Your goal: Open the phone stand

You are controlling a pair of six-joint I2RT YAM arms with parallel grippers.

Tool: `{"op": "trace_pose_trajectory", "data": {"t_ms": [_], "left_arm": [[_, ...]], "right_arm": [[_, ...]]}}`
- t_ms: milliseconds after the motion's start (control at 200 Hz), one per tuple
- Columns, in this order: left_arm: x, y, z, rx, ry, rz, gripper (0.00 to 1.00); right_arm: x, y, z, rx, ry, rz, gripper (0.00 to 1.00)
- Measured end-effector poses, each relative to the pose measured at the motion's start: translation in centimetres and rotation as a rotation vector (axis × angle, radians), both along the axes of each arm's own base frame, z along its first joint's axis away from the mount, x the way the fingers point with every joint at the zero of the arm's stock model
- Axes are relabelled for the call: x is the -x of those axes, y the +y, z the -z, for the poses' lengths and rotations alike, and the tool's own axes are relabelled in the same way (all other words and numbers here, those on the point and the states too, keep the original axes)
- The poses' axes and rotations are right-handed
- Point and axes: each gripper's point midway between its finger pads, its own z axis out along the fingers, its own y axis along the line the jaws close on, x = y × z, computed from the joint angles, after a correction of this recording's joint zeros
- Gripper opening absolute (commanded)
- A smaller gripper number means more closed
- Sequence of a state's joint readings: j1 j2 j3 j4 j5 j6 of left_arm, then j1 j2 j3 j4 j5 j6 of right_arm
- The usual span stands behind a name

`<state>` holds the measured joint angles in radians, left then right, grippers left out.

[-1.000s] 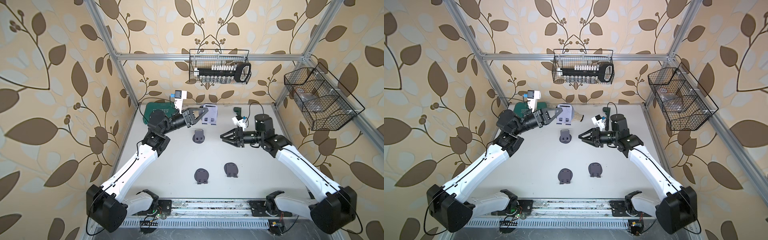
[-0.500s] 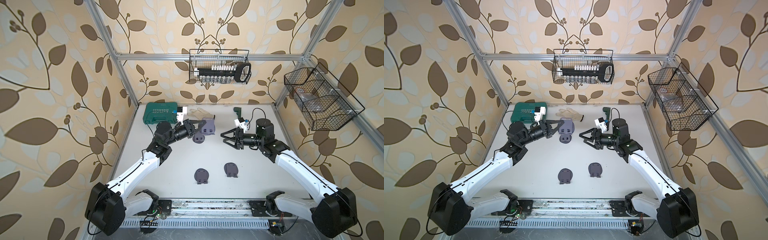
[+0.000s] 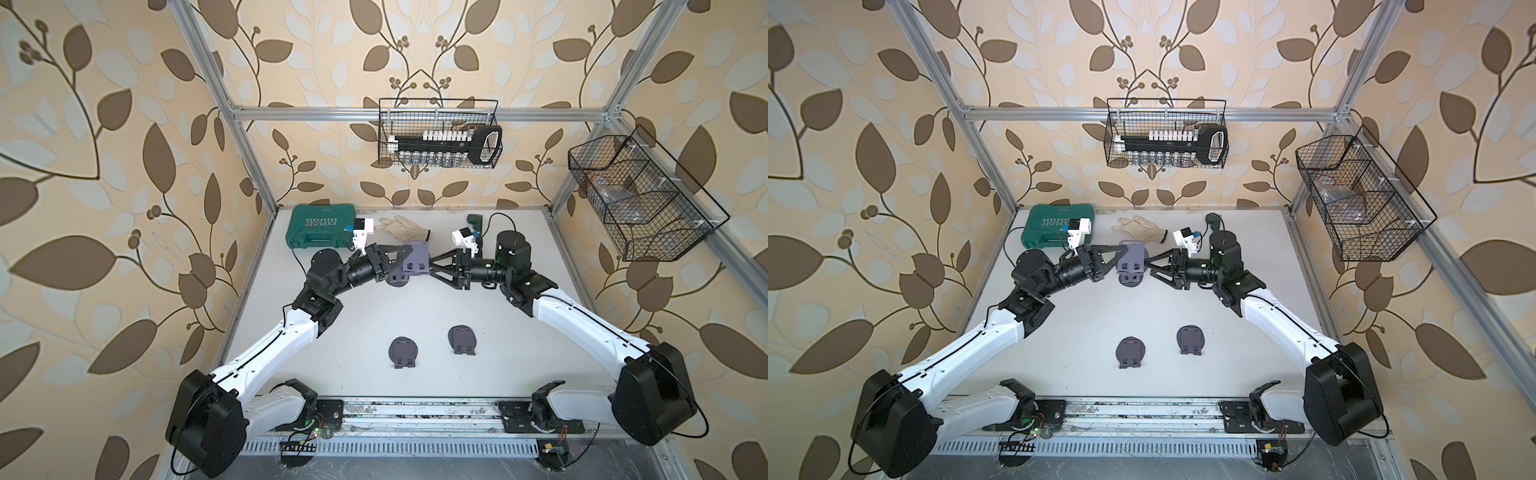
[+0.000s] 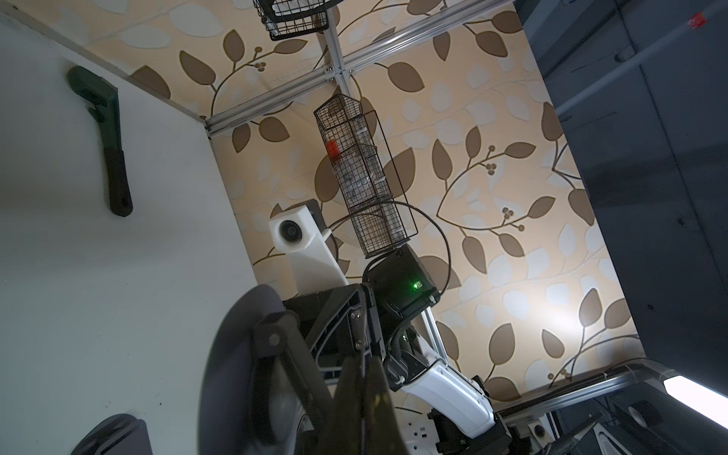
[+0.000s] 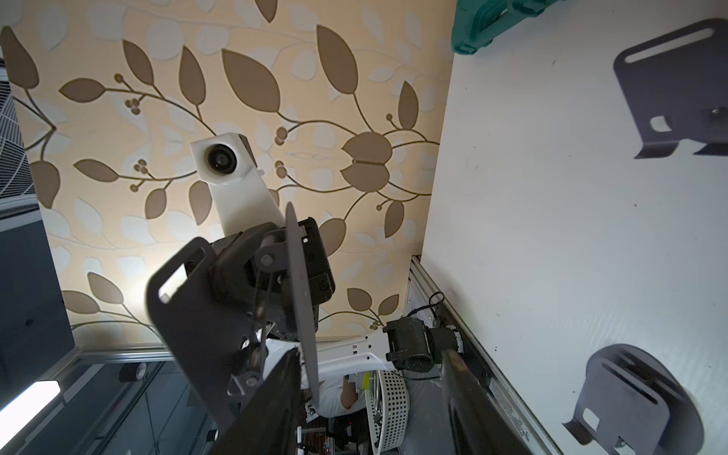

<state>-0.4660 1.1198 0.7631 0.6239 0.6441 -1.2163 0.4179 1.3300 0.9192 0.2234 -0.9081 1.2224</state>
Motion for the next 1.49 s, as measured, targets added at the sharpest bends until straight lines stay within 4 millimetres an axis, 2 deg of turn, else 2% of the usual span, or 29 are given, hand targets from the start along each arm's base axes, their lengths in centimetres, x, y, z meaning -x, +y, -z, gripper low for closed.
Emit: {"op": "trace_pose_trajectory", "data": {"t_ms": [460,525,680,755,930,1060,1495], "left_arm": [[0.0,-0.5,0.2,0.000,-0.002,0.010,0.00],[-0.3,-0.4,0.3,0.001,0.001,-0.005,0.00],[-0.9,-0.1,0.8,-0.005,0.011,-0.037,0.00],[-1.1,-0.1,1.1,-0.011,0.016,-0.047,0.00],[-1.4,0.3,1.1,-0.007,0.016,-0.066,0.00],[-1.2,0.2,1.3,-0.017,0.016,-0.051,0.00],[0.8,-0.5,4.3,-0.176,0.013,0.027,0.00]], "right_arm": [[-1.8,1.6,-1.1,-0.018,-0.019,-0.014,0.43],[-2.1,1.8,-1.1,-0.018,-0.018,-0.013,0.38],[-2.5,2.6,-1.3,-0.023,-0.028,-0.018,0.17],[-2.6,2.8,-1.4,-0.026,-0.031,-0.016,0.00],[-2.8,2.8,-1.9,-0.040,-0.047,-0.002,0.00],[-2.5,2.6,-1.4,-0.040,-0.048,0.001,0.00],[0.3,2.5,3.4,0.005,-0.008,-0.062,0.00]]}}
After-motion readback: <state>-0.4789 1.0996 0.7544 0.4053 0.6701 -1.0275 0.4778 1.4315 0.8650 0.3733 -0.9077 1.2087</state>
